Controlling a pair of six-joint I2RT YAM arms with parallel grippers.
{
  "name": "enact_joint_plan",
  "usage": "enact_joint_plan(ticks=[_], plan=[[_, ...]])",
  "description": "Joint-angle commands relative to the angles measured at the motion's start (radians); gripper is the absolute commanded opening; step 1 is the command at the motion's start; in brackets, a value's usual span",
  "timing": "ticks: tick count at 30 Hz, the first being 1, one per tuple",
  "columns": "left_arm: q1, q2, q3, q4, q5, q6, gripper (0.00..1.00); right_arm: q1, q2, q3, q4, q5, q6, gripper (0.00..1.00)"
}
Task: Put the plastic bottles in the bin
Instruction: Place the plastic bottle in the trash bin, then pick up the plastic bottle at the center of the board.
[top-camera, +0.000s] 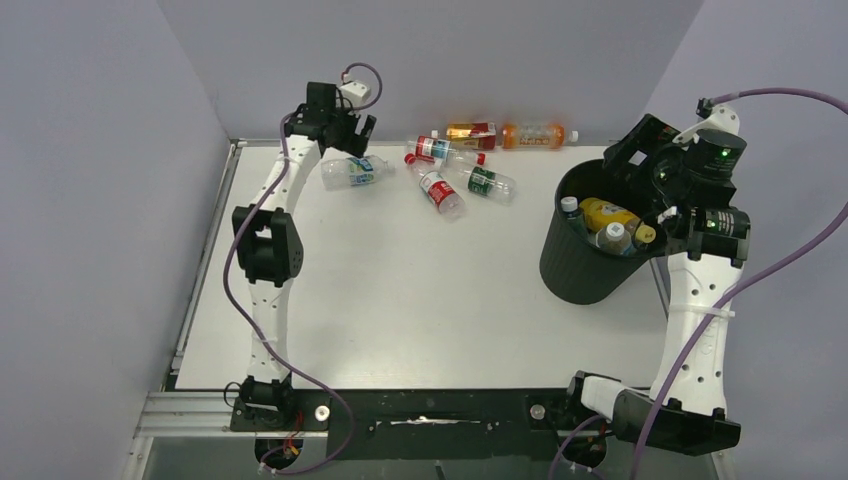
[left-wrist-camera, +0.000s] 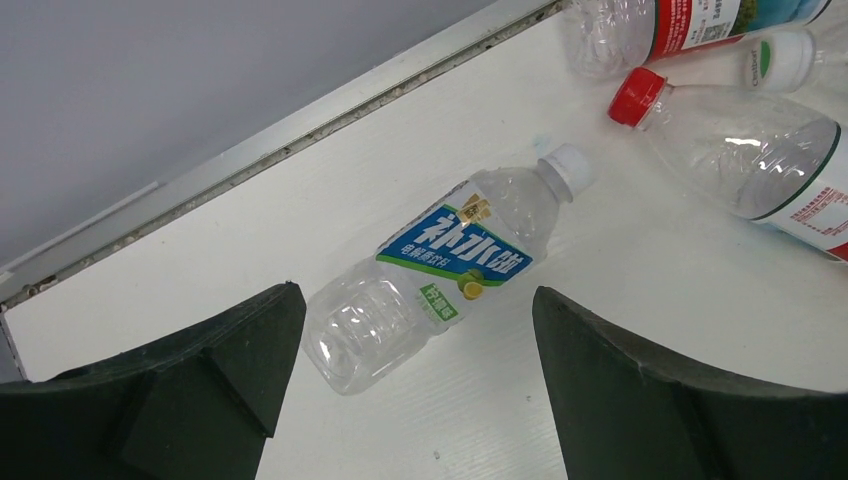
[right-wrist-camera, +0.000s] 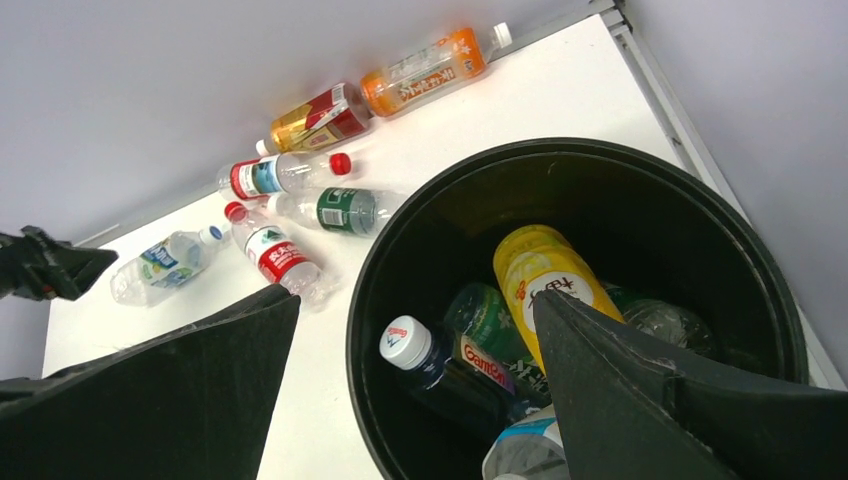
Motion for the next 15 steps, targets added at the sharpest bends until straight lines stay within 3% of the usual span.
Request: enact_joint_plan(ticks=[1, 7, 15], plan=[[0.007, 0.041, 0.041, 0.056, 0.103, 0.107, 0.85, 0.014, -0.027, 0.017, 0.015, -0.037, 0.012, 0.91], [0.038, 0.089, 0.055, 0.057, 0.247, 0.096, 0.85, 0.017, -0.023, -0.017, 0.034, -0.059, 0.021, 0.92], [0.067, 0.169, 0.101, 0.094, 0.278, 0.067, 0.84, 0.034, -0.016, -0.030, 0.042, -0.069, 0.027, 0.91]])
